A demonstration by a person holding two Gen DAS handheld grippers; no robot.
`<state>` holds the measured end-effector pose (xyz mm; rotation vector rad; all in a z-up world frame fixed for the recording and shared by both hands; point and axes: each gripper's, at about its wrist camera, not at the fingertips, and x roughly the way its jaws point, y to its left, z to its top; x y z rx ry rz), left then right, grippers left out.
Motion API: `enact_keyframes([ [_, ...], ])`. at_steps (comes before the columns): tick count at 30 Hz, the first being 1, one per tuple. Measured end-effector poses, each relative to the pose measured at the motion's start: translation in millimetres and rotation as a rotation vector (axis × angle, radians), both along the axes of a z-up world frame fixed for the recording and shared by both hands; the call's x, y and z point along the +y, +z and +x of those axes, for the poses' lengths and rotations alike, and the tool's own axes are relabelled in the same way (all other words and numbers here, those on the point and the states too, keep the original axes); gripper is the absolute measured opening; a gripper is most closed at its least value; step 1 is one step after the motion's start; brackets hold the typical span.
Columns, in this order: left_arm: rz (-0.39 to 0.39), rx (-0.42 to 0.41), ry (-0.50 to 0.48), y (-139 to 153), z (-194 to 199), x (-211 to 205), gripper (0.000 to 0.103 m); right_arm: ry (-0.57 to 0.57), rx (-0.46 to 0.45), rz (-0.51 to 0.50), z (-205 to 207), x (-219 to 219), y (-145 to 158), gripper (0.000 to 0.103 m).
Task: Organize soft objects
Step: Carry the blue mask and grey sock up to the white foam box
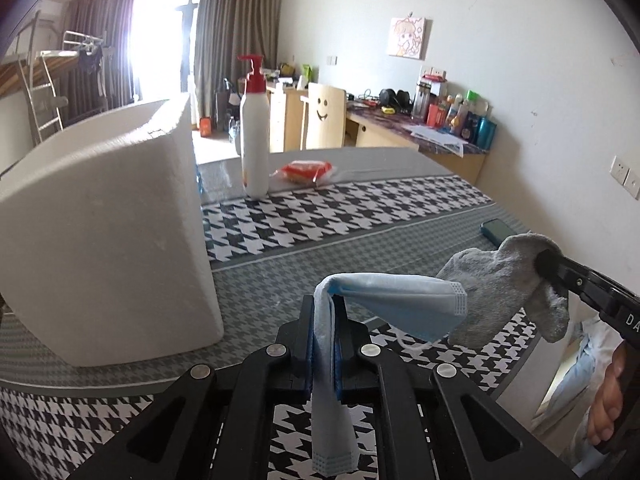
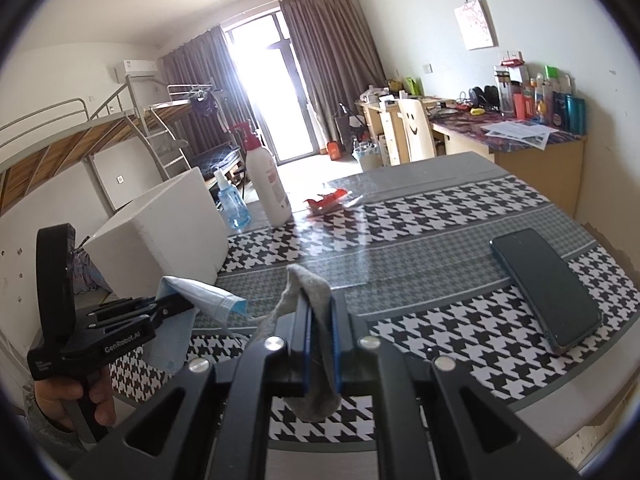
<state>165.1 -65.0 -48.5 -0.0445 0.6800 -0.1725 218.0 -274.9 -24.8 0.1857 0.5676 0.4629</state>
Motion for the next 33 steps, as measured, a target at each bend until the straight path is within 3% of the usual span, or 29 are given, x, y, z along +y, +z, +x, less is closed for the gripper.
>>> enact_keyframes([
  [33,0.037,-0.241,0.051,76,-12,20,0.008,-0.011,-0.134,-0.012,-5,22,54,0.011],
])
